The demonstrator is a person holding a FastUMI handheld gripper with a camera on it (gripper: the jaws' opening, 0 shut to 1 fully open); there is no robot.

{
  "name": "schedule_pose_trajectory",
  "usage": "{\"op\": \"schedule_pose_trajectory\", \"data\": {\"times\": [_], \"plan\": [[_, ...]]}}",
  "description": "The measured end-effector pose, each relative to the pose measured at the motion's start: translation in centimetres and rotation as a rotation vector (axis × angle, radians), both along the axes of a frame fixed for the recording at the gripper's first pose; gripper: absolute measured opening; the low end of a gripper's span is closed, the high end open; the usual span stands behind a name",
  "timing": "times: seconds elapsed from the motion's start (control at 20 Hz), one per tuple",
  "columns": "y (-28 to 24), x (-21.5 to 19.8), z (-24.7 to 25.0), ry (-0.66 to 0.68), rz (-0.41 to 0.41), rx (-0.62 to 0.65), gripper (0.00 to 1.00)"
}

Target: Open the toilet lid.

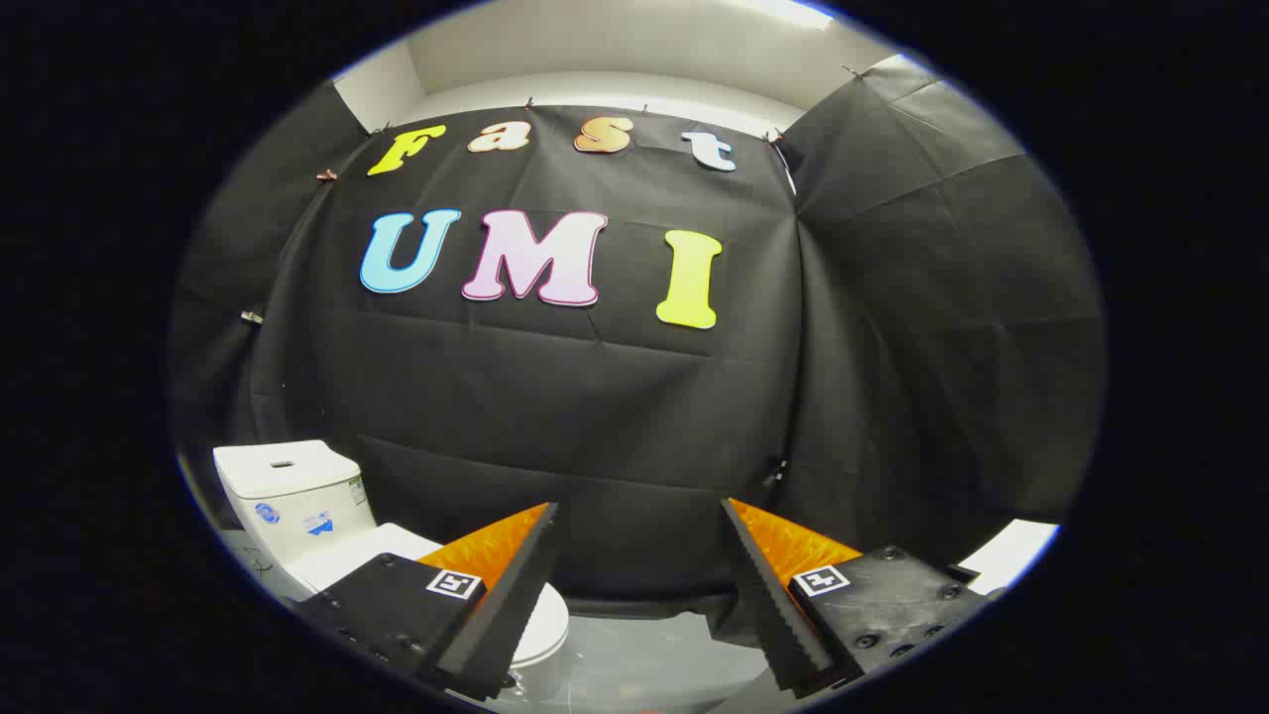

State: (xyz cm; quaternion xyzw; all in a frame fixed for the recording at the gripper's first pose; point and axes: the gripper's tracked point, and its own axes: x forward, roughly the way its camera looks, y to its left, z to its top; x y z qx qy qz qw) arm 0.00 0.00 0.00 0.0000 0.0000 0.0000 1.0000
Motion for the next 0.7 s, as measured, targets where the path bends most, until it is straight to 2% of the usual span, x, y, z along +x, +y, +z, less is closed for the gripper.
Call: {"op": "schedule_pose_trajectory", "data": {"times": [0.7], "plan": [[0.34,-0.1,0.6,-0.02,0.01,-0.021,0.98]]}}
